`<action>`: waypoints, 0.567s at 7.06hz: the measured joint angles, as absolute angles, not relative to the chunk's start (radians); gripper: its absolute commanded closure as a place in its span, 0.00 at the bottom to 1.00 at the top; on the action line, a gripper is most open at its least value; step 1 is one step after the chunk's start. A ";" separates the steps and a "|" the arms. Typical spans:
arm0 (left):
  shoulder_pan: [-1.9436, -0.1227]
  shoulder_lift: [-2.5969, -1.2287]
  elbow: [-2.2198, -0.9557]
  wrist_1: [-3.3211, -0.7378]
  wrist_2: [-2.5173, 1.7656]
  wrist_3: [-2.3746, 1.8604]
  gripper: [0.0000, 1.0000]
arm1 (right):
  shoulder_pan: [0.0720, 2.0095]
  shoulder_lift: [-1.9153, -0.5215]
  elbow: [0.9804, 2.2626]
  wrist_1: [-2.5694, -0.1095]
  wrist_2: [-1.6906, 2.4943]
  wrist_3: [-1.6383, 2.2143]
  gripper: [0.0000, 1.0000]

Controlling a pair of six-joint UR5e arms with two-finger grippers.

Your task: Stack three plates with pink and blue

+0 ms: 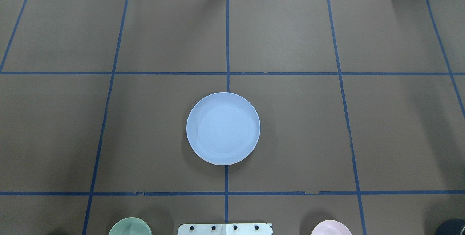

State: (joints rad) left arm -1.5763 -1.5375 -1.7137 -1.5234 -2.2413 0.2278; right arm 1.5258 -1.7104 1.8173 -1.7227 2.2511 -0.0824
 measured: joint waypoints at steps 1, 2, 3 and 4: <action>-1.576 -1.537 -1.729 -1.524 -2.239 0.226 0.00 | 1.526 -1.710 1.823 -1.722 2.252 -0.082 0.00; -1.576 -1.537 -1.740 -1.526 -2.238 0.228 0.00 | 1.526 -1.709 1.825 -1.722 2.252 -0.083 0.00; -1.573 -1.538 -1.742 -1.529 -2.236 0.232 0.00 | 1.526 -1.708 1.825 -1.721 2.252 -0.083 0.00; -1.568 -1.538 -1.739 -1.530 -2.233 0.231 0.00 | 1.526 -1.708 1.825 -1.721 2.252 -0.083 0.00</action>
State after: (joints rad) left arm -1.5679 -1.5381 -1.7385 -1.5302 -2.2329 0.2309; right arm 1.5263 -1.7077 1.8246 -1.7212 2.2519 -0.0832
